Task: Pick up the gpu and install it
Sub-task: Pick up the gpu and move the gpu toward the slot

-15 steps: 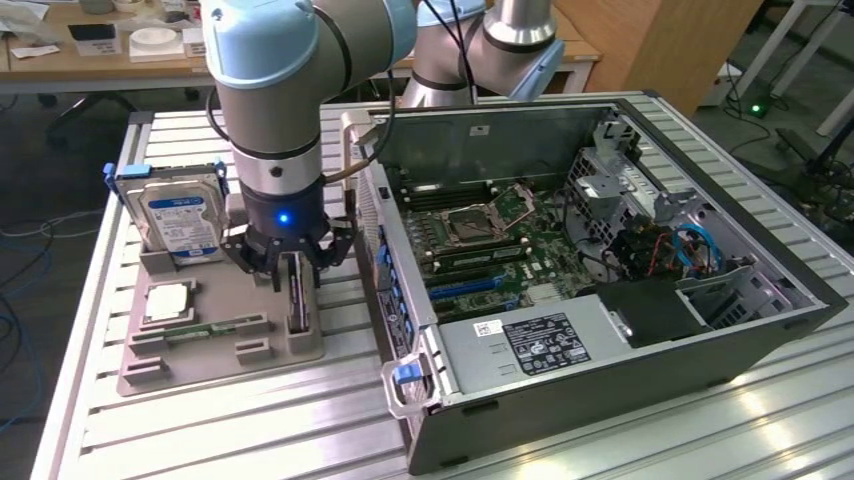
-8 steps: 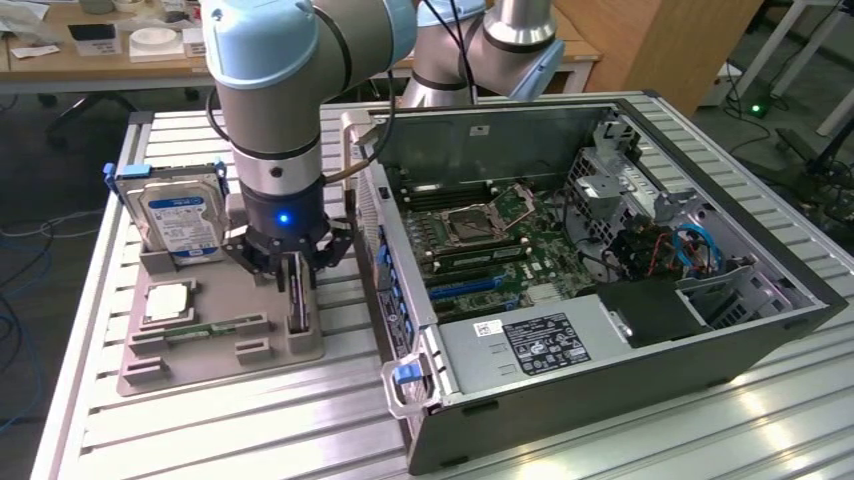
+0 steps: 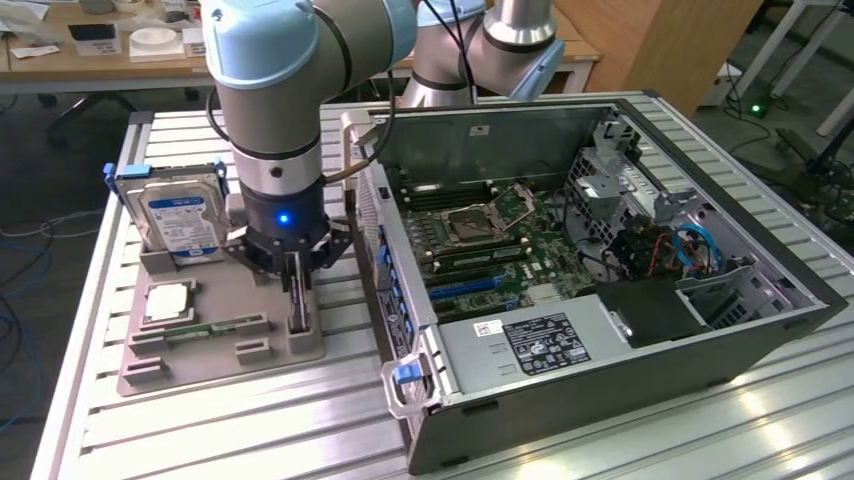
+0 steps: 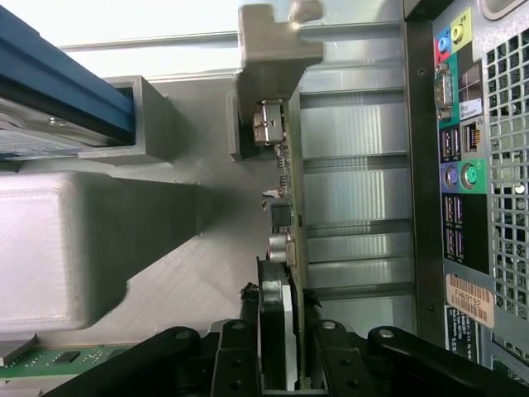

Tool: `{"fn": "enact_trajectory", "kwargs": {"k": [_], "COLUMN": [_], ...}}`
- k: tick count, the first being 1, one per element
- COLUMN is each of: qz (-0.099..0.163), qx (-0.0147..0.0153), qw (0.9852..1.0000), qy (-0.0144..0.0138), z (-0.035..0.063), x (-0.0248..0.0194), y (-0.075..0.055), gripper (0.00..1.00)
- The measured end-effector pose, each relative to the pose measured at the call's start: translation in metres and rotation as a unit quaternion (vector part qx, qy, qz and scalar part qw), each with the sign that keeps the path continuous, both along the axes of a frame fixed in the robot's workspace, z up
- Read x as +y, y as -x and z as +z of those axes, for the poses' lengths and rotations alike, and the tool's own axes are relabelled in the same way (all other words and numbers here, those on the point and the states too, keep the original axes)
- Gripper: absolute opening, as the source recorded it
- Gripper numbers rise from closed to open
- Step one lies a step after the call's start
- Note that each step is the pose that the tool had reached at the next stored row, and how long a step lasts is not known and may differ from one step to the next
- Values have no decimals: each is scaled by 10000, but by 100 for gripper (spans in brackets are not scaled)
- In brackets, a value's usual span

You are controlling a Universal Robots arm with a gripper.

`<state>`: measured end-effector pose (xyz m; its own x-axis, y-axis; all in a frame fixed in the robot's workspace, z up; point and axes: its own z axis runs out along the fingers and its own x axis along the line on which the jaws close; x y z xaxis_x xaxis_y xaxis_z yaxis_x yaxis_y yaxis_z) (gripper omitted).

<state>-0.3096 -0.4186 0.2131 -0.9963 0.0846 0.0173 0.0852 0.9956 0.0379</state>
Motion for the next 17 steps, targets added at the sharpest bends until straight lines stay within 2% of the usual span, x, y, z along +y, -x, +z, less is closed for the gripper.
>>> {"fn": "enact_trajectory", "kwargs": {"k": [1, 2, 17], "qz": [0, 0, 0], "qx": [0, -1, -1], "qw": [10000, 10000, 10000], "qy": [0, 0, -3], "z": [0, 0, 0], "x": [0, 0, 0], "y": [0, 0, 0], "gripper": [33, 28, 28]}}
